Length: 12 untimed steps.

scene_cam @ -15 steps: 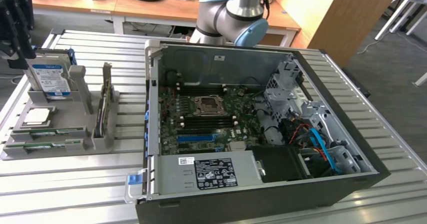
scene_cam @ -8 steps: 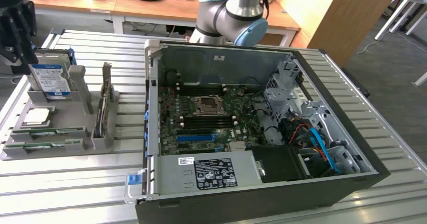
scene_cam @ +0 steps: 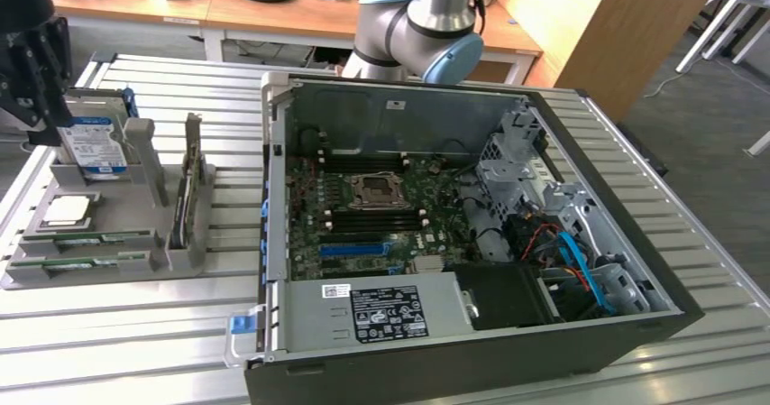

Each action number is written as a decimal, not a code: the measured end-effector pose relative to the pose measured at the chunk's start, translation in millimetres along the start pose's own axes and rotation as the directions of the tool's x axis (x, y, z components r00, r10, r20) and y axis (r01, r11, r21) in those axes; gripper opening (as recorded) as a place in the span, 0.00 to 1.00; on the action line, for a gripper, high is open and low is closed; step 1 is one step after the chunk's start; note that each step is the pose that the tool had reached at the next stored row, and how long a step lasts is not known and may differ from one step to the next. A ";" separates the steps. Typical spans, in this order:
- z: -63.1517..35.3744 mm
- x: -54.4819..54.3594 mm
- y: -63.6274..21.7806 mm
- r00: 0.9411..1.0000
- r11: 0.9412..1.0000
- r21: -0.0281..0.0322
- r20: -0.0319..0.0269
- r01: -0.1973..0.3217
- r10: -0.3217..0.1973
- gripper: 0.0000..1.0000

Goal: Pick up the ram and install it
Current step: 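Pick up the ram and move it above insertion slot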

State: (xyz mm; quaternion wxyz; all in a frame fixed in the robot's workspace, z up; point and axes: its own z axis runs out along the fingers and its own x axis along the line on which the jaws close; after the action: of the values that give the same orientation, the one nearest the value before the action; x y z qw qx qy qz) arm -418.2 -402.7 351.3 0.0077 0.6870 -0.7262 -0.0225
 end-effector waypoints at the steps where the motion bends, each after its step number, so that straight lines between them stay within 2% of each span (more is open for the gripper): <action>1: 1.8 0.0 -0.1 1.000 1.000 0.000 0.000 0.000 0.000 0.36; 12: 21.9 0.5 -1.0 1.000 1.000 0.000 0.000 0.002 -0.002 0.36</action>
State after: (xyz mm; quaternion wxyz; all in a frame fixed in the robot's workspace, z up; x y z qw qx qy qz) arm -418.2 -402.7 329.4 0.0077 0.6876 -0.7257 -0.0225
